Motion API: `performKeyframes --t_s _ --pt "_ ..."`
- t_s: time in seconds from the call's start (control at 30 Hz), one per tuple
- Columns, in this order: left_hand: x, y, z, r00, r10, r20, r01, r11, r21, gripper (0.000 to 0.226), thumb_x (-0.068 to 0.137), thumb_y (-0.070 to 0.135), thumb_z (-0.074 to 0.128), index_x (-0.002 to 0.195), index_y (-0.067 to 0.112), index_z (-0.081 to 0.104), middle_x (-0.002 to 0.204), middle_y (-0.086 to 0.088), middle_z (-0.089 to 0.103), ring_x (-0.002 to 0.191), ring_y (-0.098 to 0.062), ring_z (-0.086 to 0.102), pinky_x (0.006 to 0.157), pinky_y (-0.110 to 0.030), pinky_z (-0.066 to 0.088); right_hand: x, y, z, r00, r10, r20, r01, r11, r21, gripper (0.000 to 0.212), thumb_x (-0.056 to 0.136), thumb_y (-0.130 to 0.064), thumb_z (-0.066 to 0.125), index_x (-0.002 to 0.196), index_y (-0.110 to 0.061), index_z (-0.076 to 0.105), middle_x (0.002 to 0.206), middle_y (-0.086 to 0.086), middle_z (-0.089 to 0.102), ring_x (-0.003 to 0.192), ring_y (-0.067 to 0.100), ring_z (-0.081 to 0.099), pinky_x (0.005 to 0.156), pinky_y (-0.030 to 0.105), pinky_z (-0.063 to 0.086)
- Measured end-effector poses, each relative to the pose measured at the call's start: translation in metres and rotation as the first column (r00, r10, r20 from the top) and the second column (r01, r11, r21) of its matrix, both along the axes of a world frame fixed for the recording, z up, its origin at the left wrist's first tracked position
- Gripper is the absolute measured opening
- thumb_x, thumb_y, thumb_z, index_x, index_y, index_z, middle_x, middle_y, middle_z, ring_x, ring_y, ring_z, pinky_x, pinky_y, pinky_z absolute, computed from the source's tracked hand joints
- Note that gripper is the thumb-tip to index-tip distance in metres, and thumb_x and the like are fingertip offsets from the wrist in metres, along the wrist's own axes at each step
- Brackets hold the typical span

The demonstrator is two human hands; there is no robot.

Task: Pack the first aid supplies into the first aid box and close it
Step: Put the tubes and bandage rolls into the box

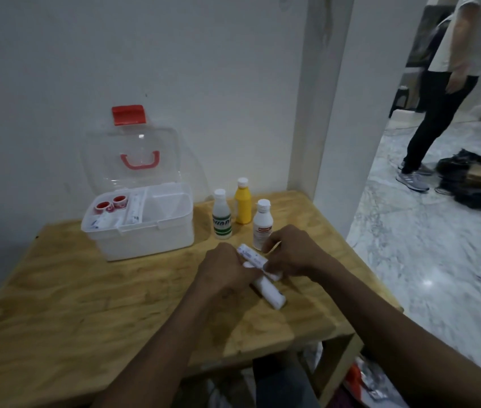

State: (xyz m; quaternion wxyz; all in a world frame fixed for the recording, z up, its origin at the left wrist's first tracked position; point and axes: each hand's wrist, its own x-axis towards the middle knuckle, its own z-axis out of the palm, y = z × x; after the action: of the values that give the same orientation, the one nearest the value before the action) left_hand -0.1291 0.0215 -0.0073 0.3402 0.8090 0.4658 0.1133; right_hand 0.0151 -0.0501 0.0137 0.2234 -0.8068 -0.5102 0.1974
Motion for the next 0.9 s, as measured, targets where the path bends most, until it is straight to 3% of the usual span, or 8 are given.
performKeyframes --t_s 0.1,0.27,0.37,0.53,0.6,0.7,0.77,0.9 --pt "0.003 -0.003 0.005 1.000 0.020 -0.009 -0.021 0.998 -0.055 0.033 0.069 0.037 0.074 0.087 0.009 0.071 0.077 -0.011 0.073 0.070 -0.026 0.073 0.060 -0.047 0.061 0.007 -0.002 0.001 0.996 0.024 0.083 -0.020 0.999 -0.045 0.037 0.069 -0.010 0.074 0.105 -0.015 0.072 0.110 0.005 0.069 0.089 0.017 0.063 0.065 0.023 0.045" --pt "0.014 -0.011 0.003 0.997 0.045 -0.057 -0.050 0.993 -0.104 0.043 0.063 0.048 0.078 0.085 0.014 0.067 0.073 -0.007 0.072 0.056 -0.022 0.071 0.050 -0.038 0.061 0.009 -0.003 -0.001 0.986 0.050 0.159 -0.045 0.998 -0.031 0.034 0.077 -0.023 0.075 0.109 -0.013 0.070 0.116 0.006 0.064 0.100 0.021 0.062 0.071 0.026 0.045" --pt "0.017 -0.011 0.006 0.994 0.069 -0.083 -0.077 0.993 -0.094 0.043 0.059 0.040 0.075 0.091 0.014 0.064 0.083 -0.008 0.070 0.061 -0.025 0.071 0.050 -0.044 0.061 0.010 -0.006 0.002 0.989 0.056 0.141 -0.049 0.997 -0.051 0.036 0.081 -0.029 0.071 0.112 -0.011 0.070 0.117 0.008 0.065 0.102 0.024 0.062 0.074 0.028 0.047" --pt "0.001 -0.010 0.006 0.996 0.085 0.020 -0.084 0.996 -0.014 0.031 0.067 0.034 0.071 0.093 0.022 0.058 0.089 -0.002 0.066 0.077 -0.023 0.068 0.068 -0.045 0.062 0.008 -0.019 0.012 0.988 0.114 -0.103 -0.115 0.993 -0.004 0.031 0.084 -0.017 0.066 0.112 -0.007 0.073 0.095 0.008 0.070 0.079 0.015 0.062 0.069 0.029 0.050" --pt "-0.014 -0.009 0.009 0.992 0.086 0.090 -0.087 0.996 0.010 0.032 0.068 0.034 0.072 0.096 0.026 0.058 0.093 -0.002 0.067 0.082 -0.022 0.067 0.072 -0.044 0.060 0.003 -0.020 0.011 0.965 0.146 -0.218 -0.135 0.989 0.065 0.029 0.082 -0.009 0.066 0.111 -0.005 0.071 0.101 0.016 0.069 0.079 0.014 0.058 0.069 0.030 0.049" --pt "-0.040 -0.004 0.023 0.963 0.131 0.234 -0.138 0.990 0.016 0.032 0.071 0.027 0.074 0.100 0.028 0.059 0.090 -0.003 0.070 0.080 -0.019 0.069 0.068 -0.044 0.061 -0.014 -0.013 0.015 0.867 0.189 -0.461 -0.116 0.976 0.182 0.035 0.085 -0.003 0.066 0.120 -0.008 0.062 0.106 0.018 0.067 0.087 0.021 0.062 0.078 0.041 0.056" --pt "-0.059 0.000 0.035 0.923 0.164 0.348 -0.184 0.982 0.027 0.032 0.073 0.019 0.074 0.101 0.028 0.060 0.089 0.000 0.069 0.079 -0.019 0.069 0.068 -0.047 0.062 -0.031 -0.003 0.022 0.779 0.249 -0.575 -0.107 0.957 0.268 0.052 0.087 0.001 0.064 0.134 -0.016 0.049 0.098 0.015 0.066 0.081 0.022 0.062 0.071 0.040 0.055" --pt "-0.092 0.020 0.065 0.855 0.179 0.487 -0.282 0.948 0.148 0.045 0.077 0.011 0.073 0.117 0.027 0.057 0.099 0.004 0.066 0.087 -0.017 0.069 0.073 -0.047 0.062 -0.063 0.028 0.043 0.790 0.343 -0.508 -0.097 0.888 0.450 0.082 0.085 0.004 0.063 0.146 -0.039 0.030 0.098 0.011 0.062 0.073 0.017 0.062 0.065 0.029 0.058"
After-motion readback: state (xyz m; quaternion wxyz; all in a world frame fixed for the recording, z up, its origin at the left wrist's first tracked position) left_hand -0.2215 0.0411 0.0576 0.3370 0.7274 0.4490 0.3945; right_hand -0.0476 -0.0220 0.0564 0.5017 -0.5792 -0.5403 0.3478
